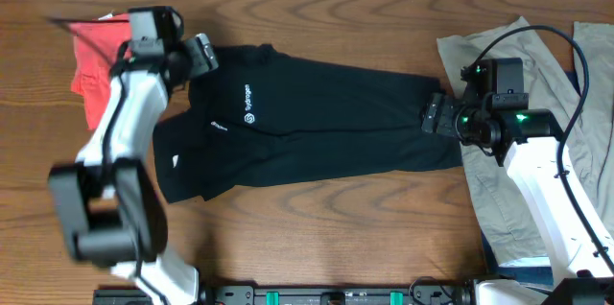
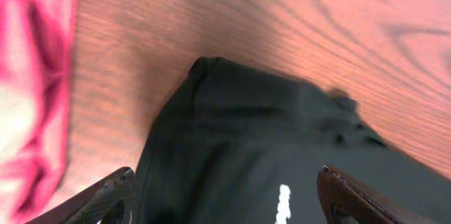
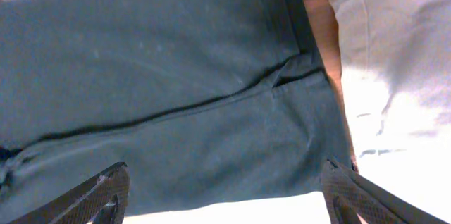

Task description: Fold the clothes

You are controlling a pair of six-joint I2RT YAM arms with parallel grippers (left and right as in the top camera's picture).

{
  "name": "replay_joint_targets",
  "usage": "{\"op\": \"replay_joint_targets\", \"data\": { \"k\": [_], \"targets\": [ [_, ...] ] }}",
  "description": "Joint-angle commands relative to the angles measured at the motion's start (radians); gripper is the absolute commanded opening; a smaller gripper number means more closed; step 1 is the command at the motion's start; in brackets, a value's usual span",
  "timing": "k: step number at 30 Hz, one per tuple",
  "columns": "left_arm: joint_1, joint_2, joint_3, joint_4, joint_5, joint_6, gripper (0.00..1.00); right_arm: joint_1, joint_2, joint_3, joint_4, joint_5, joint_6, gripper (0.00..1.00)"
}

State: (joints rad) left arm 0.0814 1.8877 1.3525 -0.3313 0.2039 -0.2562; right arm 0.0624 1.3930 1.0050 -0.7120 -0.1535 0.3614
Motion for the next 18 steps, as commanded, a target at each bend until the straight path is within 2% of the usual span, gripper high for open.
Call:
{"op": "replay_joint_targets", "data": {
  "k": [1,8,16,18],
  "targets": [
    [0.002,0.105,0.092,0.016,0.092,0.019,0.84,-0.002,-0.007,0.01,-0.008,-0.016,-0.018,0.86],
    [0.002,0.23,0.124,0.106,0.121,-0.068,0.82,-0.002,-0.007,0.01,-0.031,-0.016,-0.018,0.86],
    [0.0,0.278,0.124,0.143,0.121,-0.09,0.81,-0.002,-0.007,0.01,-0.037,-0.016,-0.018,0.86],
    [-0.004,0.282,0.124,0.139,0.121,-0.09,0.76,-0.002,-0.007,0.01,-0.036,-0.016,-0.018,0.86]
  ]
}}
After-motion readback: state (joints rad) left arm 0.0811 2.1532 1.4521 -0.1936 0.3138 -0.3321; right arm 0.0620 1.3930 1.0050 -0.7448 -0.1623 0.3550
